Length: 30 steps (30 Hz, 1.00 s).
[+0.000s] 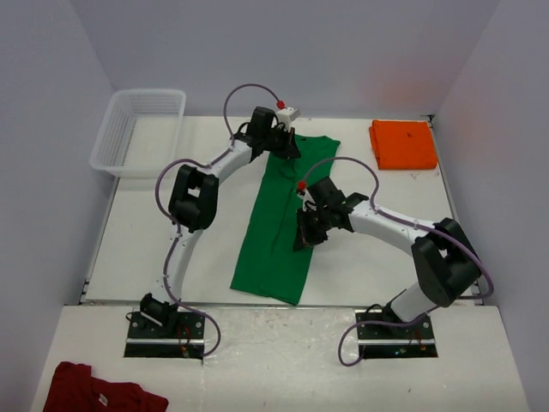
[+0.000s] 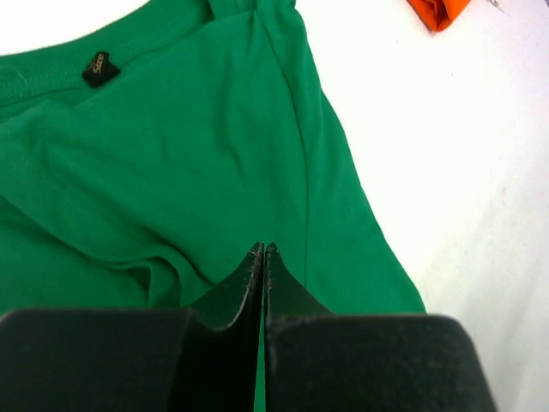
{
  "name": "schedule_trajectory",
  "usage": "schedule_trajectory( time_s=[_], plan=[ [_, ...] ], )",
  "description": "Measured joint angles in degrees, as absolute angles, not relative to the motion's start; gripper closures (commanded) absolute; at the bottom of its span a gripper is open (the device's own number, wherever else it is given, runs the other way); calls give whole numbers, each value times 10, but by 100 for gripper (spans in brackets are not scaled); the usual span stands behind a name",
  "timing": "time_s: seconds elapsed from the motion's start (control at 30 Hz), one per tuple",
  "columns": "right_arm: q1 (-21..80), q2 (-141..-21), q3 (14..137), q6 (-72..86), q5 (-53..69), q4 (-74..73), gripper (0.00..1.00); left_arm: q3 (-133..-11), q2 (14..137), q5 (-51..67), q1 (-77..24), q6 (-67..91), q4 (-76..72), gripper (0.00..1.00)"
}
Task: Fold and stack the t-shirts
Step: Rotate the tshirt 90 degrees
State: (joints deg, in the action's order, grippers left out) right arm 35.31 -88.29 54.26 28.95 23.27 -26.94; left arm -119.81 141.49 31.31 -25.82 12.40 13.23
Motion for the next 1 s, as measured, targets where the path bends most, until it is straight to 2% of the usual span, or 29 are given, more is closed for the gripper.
schedule_trajectory(
  time_s=[0.37,0.8,1.0],
  plan=[
    [415,-916,546,322,238,-253,100,-1263,1516,345,-242,137,128,100],
    [470,-916,497,364,227,-232,100,-1280,1534,373,-194,156,117,100],
    [470,-886,477,379,151,-239,100,-1249,1518,378,-149,159,102,100]
  ],
)
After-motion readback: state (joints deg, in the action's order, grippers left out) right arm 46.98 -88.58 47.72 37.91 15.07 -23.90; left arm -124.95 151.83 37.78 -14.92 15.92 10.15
